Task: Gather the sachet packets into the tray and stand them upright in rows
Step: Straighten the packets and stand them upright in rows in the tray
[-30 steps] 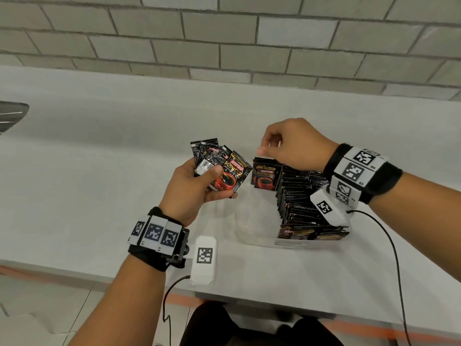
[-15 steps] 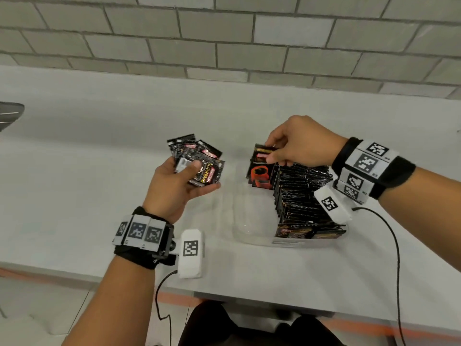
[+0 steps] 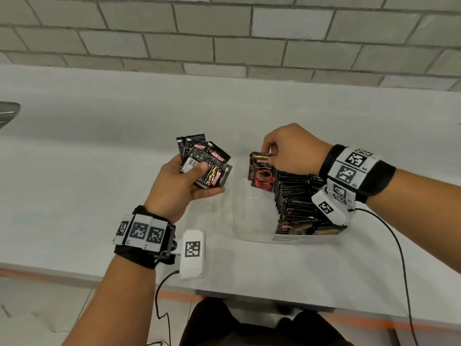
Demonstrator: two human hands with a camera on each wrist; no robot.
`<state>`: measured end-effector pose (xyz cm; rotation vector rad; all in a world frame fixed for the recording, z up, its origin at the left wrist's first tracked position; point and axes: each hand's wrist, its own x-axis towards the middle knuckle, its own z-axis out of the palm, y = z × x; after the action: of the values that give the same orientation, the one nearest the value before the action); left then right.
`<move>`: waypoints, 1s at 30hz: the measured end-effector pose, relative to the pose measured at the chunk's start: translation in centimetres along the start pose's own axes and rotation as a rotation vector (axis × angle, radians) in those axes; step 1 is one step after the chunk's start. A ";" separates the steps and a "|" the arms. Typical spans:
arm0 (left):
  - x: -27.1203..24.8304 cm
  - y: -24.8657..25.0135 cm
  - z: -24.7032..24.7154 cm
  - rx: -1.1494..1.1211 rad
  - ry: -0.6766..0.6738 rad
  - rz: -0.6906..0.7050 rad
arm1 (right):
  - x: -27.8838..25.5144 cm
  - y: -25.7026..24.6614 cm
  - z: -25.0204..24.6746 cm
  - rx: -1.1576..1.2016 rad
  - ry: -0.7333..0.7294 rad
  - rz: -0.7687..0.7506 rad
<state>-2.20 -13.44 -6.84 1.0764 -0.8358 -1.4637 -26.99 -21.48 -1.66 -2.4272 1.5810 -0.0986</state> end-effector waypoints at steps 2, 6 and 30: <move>0.0 0.0 0.3 0.004 -0.008 -0.004 | -0.2 -0.1 0.0 0.000 -0.011 0.026; 0.1 -0.2 0.7 0.009 -0.016 -0.004 | -0.1 0.0 0.4 -0.069 -0.018 0.041; -1.3 0.8 3.8 0.033 -0.160 -0.023 | -3.9 -3.7 -3.2 0.341 0.006 -0.234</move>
<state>-5.53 -12.50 -4.55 1.0059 -0.9653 -1.5758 -25.91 -17.03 2.59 -2.3257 1.1629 -0.3837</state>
